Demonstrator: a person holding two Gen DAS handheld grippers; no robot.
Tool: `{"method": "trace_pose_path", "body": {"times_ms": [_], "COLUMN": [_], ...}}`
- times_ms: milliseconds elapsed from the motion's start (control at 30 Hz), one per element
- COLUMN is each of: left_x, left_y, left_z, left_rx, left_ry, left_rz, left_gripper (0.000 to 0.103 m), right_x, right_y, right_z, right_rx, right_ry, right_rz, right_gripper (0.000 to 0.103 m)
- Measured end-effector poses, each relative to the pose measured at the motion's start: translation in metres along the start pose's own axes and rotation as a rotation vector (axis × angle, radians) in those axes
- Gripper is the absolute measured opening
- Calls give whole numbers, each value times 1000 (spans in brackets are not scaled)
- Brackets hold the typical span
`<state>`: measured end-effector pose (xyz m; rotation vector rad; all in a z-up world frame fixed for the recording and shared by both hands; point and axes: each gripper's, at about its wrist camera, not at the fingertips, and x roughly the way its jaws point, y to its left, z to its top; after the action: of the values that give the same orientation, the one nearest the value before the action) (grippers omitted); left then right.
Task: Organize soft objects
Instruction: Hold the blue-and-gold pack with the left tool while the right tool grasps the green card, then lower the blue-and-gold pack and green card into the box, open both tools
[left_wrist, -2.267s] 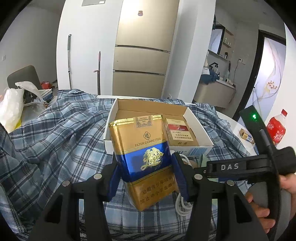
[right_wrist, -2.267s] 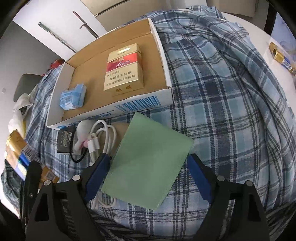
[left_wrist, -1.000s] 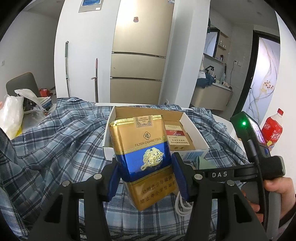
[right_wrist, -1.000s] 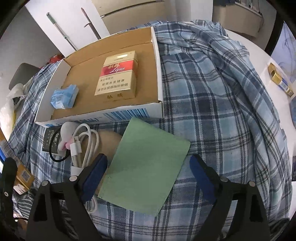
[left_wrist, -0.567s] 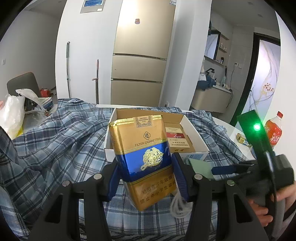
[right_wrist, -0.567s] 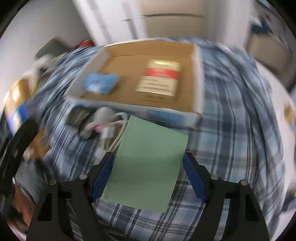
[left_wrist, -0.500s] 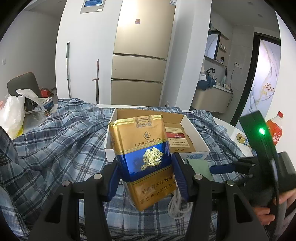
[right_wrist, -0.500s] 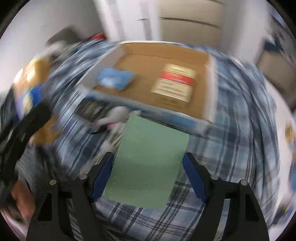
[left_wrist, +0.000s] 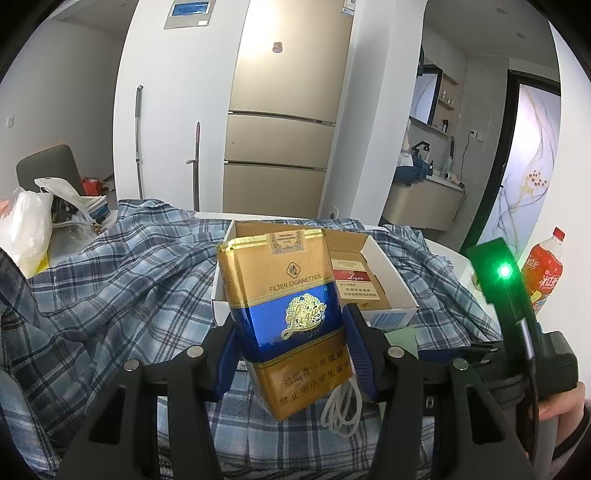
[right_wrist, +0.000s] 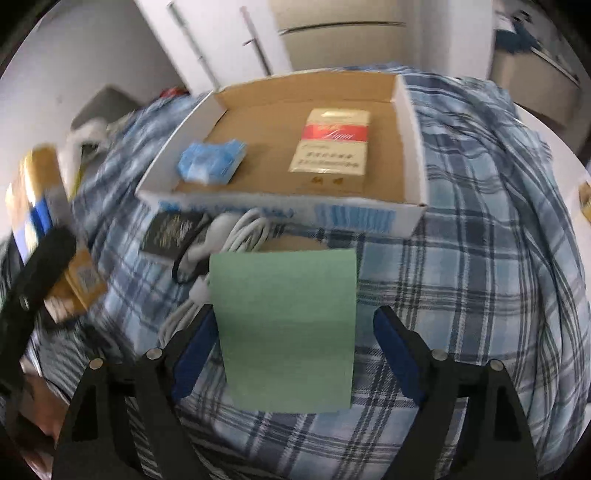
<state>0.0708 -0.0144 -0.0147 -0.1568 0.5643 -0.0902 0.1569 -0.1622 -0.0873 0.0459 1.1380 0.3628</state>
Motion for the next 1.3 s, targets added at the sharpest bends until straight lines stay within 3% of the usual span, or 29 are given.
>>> {"method": "trace_pose_path", "body": {"times_ms": [100, 133, 367, 567, 767, 1000, 1067, 1167, 1300], "left_x": [-1, -1, -11, -39, -68, -84, -86, -79, -55], "left_y": [1, 1, -2, 0, -15, -37, -45, -51, -51], "left_z": [0, 1, 2, 15, 39, 82, 99, 129, 153], "left_rx": [-3, -2, 21, 39, 151, 196, 213, 199, 170], "left_ry": [-8, -12, -66, -123, -193, -279, -317, -312, -325], "left_rz": [-7, -9, -21, -36, -11, -5, 5, -45, -18], "left_gripper": [55, 55, 55, 55, 55, 55, 55, 55, 55], "right_x": [-8, -10, -43, -82, -125, -167, -171, -176, -170], "right_y": [7, 11, 29, 29, 34, 44, 43, 35, 26], "right_z": [3, 3, -8, -11, 5, 47, 70, 103, 132], "right_rx": [-33, -57, -141, -139, -136, -101, -66, 2, 67], "right_ry": [-61, -74, -246, -370, -470, -583, -575, -572, -573], "right_rz": [-31, -42, -115, -97, -85, -129, -177, -168, -167], "right_gripper": [79, 68, 68, 68, 68, 68, 68, 68, 68]}}
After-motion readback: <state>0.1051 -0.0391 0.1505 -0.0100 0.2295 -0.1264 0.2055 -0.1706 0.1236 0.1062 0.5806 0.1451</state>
